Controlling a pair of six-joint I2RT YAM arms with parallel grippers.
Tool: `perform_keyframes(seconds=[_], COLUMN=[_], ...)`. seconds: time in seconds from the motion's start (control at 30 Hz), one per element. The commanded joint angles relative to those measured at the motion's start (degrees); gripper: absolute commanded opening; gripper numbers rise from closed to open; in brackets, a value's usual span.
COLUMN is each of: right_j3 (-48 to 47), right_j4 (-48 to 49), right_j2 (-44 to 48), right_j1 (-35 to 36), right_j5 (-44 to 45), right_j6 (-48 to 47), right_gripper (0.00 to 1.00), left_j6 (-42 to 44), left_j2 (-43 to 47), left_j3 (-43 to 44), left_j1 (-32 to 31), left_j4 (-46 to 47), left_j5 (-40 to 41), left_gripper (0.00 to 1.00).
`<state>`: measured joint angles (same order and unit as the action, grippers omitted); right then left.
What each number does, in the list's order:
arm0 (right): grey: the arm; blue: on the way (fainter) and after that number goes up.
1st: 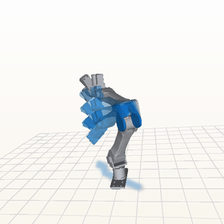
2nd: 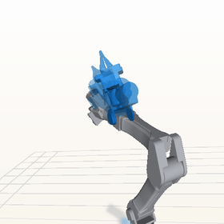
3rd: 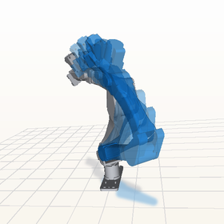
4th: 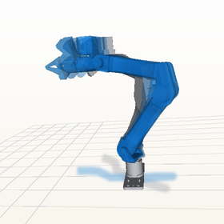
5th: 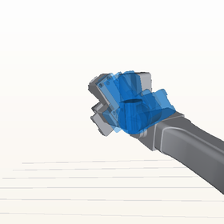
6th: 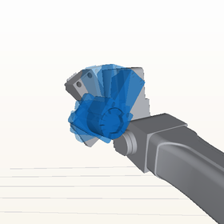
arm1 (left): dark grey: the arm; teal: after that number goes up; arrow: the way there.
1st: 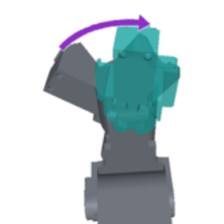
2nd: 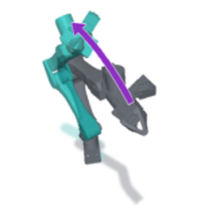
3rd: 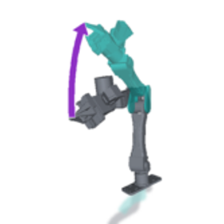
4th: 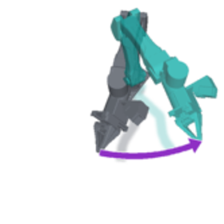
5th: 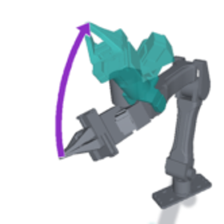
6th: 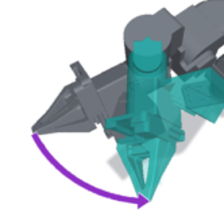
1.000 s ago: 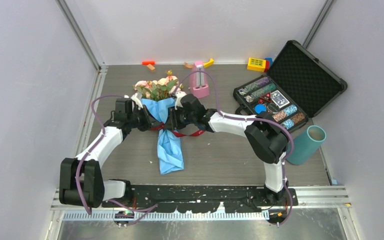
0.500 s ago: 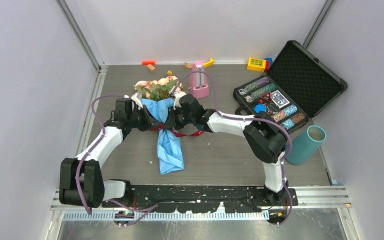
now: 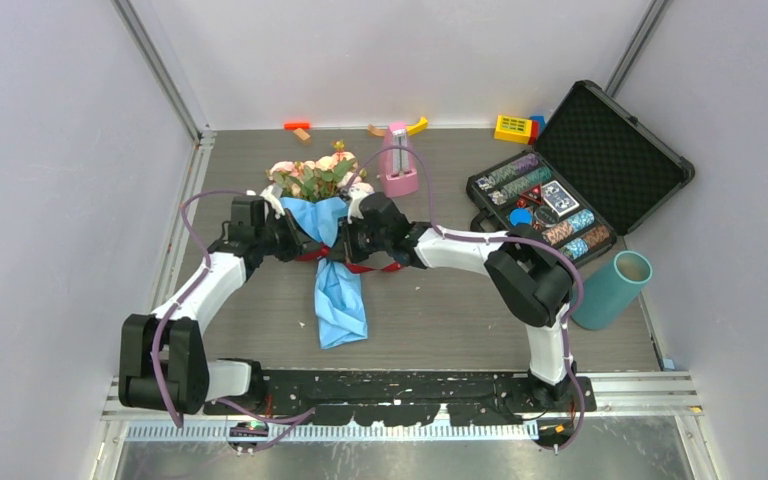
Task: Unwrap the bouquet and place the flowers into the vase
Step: Untie the ribbon from the wrapping paper.
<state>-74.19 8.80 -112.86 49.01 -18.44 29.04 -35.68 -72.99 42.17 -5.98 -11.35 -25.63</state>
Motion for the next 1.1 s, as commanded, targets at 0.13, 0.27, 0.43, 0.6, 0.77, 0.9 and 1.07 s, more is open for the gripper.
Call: perform_keyframes(seconds=[0.13,0.27,0.43,0.6,0.77,0.9,1.07], right_j3=[4.55,6.28,6.02,3.87,3.49,4.58,6.34], right_j4=[3.65,5.1,5.56,4.73,3.09,1.81,1.75], right_j2=[3.89,4.76,5.68,5.76,6.4,8.78,10.4], right_j1=[0.98,1.13,1.08,0.09,-2.1,-3.57,-4.83], right_j5=[-0.4,-0.26,0.96,1.53,0.78,0.5,-0.12], right_j6=[1.08,2.41,4.04,4.01,2.14,0.65,-0.19], right_gripper=[0.0,0.0,0.05,0.21,0.3,0.36,0.39], left_j6=[-1.65,-1.39,-0.33,1.36,2.05,3.69,5.67], left_j2=[-1.22,-1.03,-0.26,-0.02,1.03,4.26,7.74], left_j3=[1.95,1.88,1.77,1.79,2.29,2.26,1.04], left_j1=[0.31,0.35,0.38,0.33,0.38,0.35,-0.33], left_j4=[3.04,2.84,2.27,1.41,0.26,-2.06,-6.02], left_j5=[1.55,1.52,0.26,-2.2,-1.69,1.35,4.92], left_gripper=[0.0,0.0,0.0,0.0,0.11,0.33,0.49])
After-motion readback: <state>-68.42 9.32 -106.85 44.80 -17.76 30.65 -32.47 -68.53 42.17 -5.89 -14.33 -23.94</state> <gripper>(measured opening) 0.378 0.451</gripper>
